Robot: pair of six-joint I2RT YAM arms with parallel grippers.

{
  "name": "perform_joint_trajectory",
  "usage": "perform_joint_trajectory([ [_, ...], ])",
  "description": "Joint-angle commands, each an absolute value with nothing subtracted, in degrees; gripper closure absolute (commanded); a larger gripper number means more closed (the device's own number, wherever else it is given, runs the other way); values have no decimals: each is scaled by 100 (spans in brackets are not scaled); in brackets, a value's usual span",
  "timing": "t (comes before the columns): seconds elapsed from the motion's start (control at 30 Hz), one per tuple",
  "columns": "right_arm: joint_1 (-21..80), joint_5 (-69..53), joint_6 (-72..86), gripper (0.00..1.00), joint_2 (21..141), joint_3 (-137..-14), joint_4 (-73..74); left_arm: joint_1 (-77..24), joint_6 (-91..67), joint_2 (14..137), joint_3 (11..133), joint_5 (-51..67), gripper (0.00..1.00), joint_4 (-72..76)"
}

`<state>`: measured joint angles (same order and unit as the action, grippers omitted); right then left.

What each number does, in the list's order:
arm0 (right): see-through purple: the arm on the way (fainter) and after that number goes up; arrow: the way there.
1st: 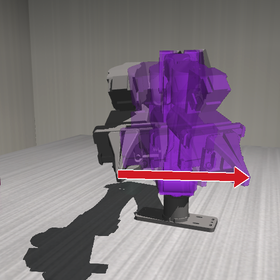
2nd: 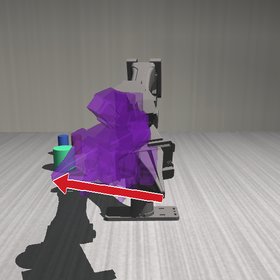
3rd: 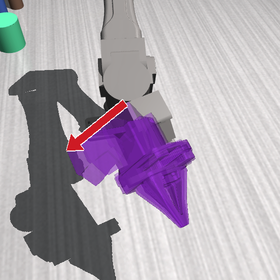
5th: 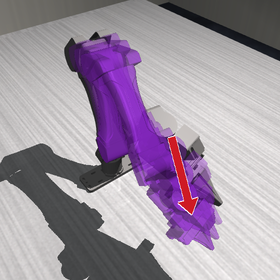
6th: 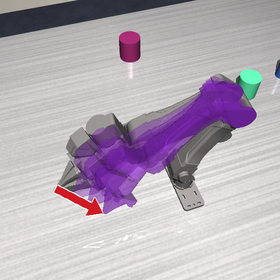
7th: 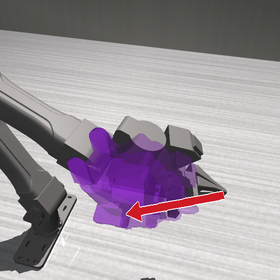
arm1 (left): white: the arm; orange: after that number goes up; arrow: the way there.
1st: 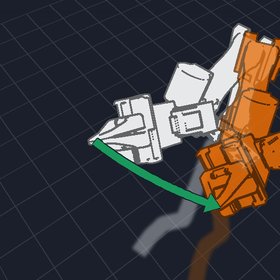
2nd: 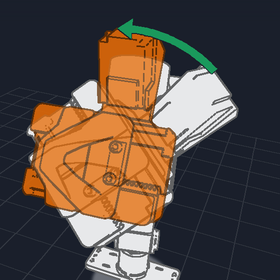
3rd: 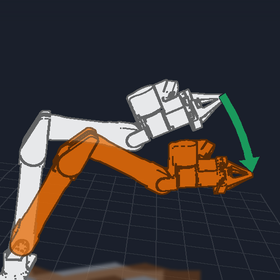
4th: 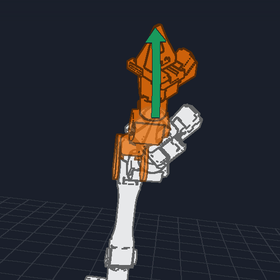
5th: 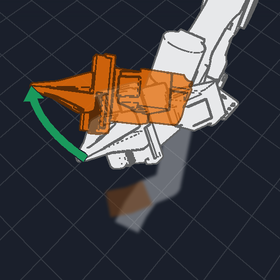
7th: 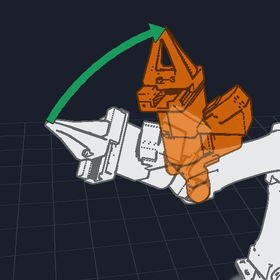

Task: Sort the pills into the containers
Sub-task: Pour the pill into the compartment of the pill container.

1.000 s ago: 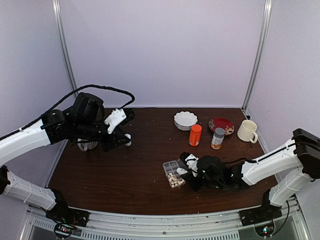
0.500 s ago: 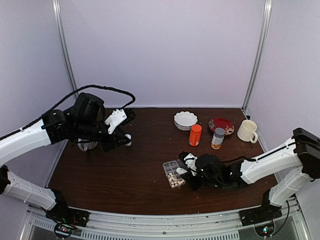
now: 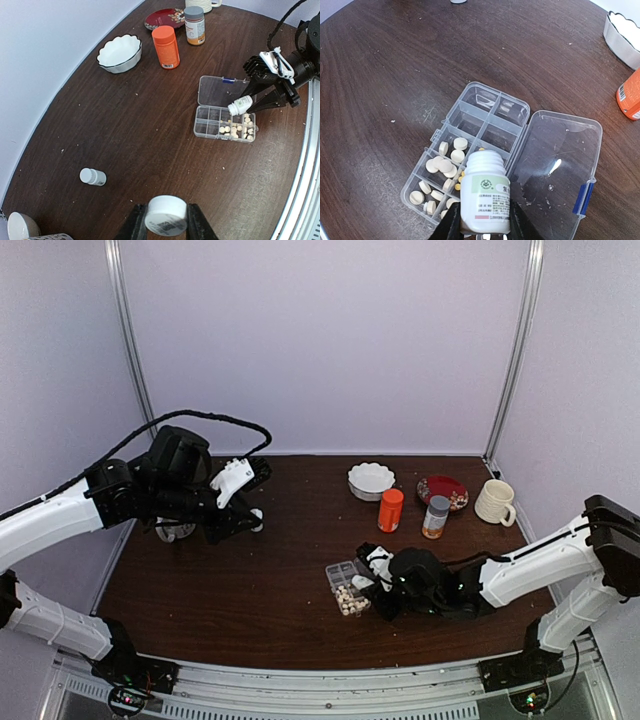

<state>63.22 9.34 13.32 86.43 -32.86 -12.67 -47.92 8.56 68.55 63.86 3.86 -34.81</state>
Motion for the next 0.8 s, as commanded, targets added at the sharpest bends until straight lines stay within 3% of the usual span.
perform_joint_trajectory([
  [0.0, 6294, 1035, 1314, 100, 8495, -3313, -1268, -4755, 931, 6886, 6497, 428, 100, -3454],
  [0.77, 6284, 868, 1306, 100, 8573, -3347, -1254, -4754, 931, 6897, 6513, 442, 100, -3476],
])
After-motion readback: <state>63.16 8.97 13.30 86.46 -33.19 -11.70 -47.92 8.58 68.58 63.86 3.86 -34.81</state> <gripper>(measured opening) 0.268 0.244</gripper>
